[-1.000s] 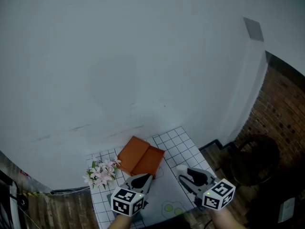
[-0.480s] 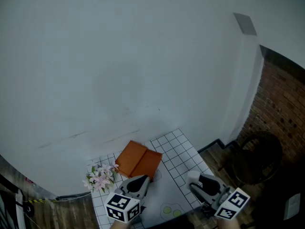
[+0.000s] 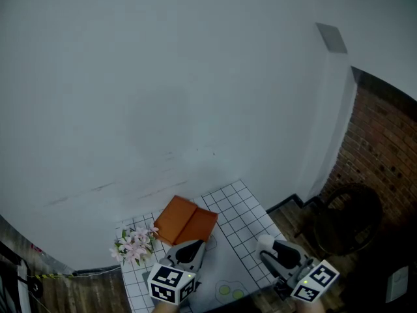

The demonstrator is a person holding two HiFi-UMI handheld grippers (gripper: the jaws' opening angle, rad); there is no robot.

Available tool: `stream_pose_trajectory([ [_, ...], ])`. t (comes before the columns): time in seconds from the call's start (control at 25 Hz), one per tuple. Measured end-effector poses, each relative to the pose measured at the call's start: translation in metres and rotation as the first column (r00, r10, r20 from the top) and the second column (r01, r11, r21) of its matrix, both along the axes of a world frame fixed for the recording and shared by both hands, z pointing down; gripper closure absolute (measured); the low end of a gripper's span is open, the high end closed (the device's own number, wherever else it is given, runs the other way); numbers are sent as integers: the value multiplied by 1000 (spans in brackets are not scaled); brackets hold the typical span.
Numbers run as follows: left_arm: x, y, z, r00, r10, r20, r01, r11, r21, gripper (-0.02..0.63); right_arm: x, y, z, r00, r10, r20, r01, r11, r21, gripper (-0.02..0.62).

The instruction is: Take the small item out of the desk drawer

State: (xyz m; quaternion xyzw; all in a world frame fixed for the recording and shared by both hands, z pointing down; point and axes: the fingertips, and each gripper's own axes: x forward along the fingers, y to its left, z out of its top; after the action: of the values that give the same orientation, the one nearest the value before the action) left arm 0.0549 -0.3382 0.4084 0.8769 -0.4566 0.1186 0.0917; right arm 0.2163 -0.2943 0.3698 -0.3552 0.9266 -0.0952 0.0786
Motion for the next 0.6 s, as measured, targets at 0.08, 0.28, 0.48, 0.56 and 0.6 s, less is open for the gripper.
stream_pose_trajectory([
  [0.08, -1, 0, 0, 1000, -1, -3, 1, 1000, 1, 594, -1, 0, 1, 1000, -3, -7, 3, 1000, -1, 446],
  [0.28, -7, 0, -1, 1000, -15, -15, 15, 1000, 3, 594, -5, 1, 1, 1000, -3, -19, 4, 1000, 8, 448],
  [0.48, -11, 1, -2, 999, -25, -20, 25, 1000, 2, 594, -3, 0, 1, 1000, 6, -27, -6, 1000, 3, 448],
  [0.56, -11, 3, -1, 999, -27, -21, 27, 1000, 1, 594, -3, 2, 2, 1000, 5, -27, -5, 1000, 0, 448],
  [0.6, -11, 4, -1, 999, -28, -22, 28, 1000, 0, 594, -3, 3, 2, 1000, 4, -27, -4, 1000, -1, 448],
])
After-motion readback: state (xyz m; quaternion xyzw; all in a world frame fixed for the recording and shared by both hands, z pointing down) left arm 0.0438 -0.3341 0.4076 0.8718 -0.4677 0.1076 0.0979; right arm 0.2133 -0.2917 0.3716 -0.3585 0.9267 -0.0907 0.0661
